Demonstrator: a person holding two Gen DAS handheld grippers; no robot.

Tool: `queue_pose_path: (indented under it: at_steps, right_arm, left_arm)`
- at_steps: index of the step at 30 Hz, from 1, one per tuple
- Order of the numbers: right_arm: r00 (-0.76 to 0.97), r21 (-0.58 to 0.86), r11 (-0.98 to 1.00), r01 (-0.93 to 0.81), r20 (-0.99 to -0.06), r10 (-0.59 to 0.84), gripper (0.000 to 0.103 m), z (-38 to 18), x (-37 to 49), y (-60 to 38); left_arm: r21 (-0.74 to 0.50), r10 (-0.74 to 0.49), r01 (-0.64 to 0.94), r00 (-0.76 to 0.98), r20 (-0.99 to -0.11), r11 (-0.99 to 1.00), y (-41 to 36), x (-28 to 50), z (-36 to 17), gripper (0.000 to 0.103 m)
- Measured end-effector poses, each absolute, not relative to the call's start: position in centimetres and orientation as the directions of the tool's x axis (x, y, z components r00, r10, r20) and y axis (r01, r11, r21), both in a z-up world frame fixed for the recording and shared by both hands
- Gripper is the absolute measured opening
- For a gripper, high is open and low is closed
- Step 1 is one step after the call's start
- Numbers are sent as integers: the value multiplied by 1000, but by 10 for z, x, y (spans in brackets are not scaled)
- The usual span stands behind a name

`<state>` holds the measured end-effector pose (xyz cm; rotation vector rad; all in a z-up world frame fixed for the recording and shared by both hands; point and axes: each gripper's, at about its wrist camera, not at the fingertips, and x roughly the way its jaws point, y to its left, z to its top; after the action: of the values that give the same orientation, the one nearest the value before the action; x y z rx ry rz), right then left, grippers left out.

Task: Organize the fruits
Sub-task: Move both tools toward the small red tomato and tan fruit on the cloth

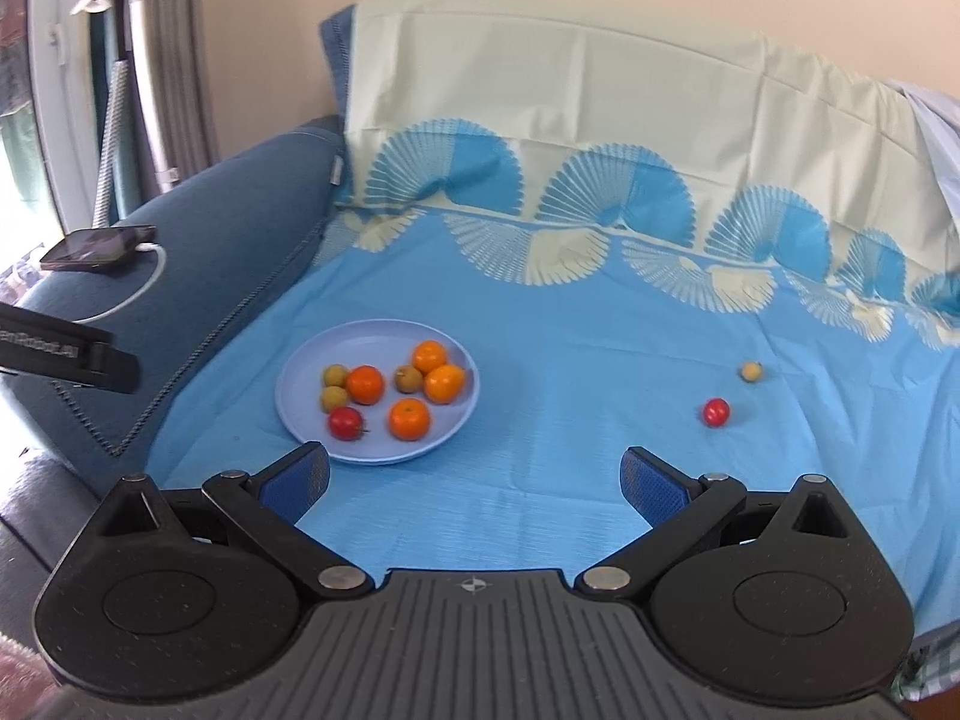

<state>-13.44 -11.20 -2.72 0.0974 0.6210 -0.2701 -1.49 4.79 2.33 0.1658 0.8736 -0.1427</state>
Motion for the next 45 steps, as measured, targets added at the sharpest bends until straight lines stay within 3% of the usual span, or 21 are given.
queue_pose_path:
  at_steps: [27, 39, 45]
  right_arm:
    - [620, -46, 823, 566, -634, -462, 102, -76, -88, -252]
    - [501, -11, 649, 761, -625, -598, 102, -111, -129, -411]
    - [436, 69, 537, 841, -674, -596, 102, -148, -134, -482]
  left_arm:
    - [92, -89, 279, 572, -816, 956, -40, 56, -1, 103]
    - [-6, -366, 643, 427, -827, 765, -247, 60, -61, 103]
    - [33, -384, 717, 411, -827, 696, -356, 57, -133, 103]
